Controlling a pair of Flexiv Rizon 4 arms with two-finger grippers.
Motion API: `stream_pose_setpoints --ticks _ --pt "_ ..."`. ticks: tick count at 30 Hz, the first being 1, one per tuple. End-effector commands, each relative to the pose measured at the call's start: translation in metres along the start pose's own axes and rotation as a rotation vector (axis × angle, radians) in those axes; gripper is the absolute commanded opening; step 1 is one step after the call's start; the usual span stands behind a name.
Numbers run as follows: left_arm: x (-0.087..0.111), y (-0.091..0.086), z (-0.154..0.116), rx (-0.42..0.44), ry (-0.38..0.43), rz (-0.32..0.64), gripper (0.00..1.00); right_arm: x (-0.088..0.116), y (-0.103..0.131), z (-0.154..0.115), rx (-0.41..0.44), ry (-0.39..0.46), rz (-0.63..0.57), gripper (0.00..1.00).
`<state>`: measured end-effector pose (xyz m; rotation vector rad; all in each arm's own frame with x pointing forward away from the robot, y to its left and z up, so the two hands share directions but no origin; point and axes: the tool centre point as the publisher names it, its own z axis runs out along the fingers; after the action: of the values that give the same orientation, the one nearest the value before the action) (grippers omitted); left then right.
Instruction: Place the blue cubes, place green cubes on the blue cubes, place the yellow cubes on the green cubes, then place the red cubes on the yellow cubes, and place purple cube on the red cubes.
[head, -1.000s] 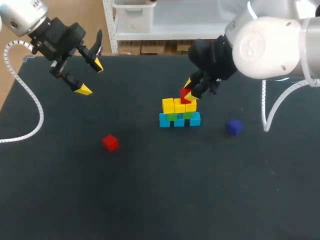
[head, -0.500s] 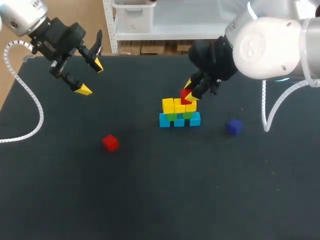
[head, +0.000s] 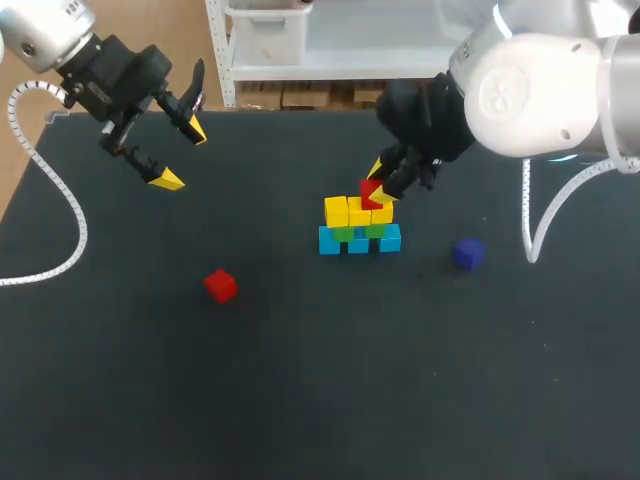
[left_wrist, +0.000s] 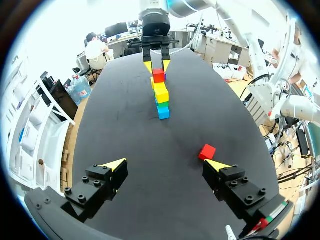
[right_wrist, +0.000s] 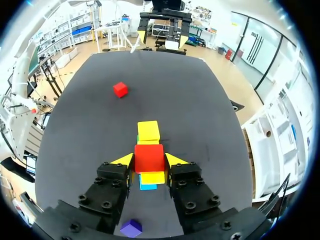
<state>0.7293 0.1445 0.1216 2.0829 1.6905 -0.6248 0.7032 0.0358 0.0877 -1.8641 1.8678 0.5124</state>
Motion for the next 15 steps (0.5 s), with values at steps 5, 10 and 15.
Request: stream_pose_setpoints --ticks 5,10,15 --pt "0.0006 0.0019 -0.0005 0.004 0.001 0.002 1.0 0.0009 -0.0032 0.0008 -0.007 -0.005 -0.001 0.05" --pt "0.0006 0.0019 -0.0005 0.004 0.001 0.002 1.0 0.0017 -0.004 0.0013 -0.012 -0.007 -0.002 0.1" --pt "0.0006 0.0019 -0.0005 0.004 0.001 0.002 1.0 0.0015 -0.0049 0.0018 -0.016 -0.006 -0.005 0.2"
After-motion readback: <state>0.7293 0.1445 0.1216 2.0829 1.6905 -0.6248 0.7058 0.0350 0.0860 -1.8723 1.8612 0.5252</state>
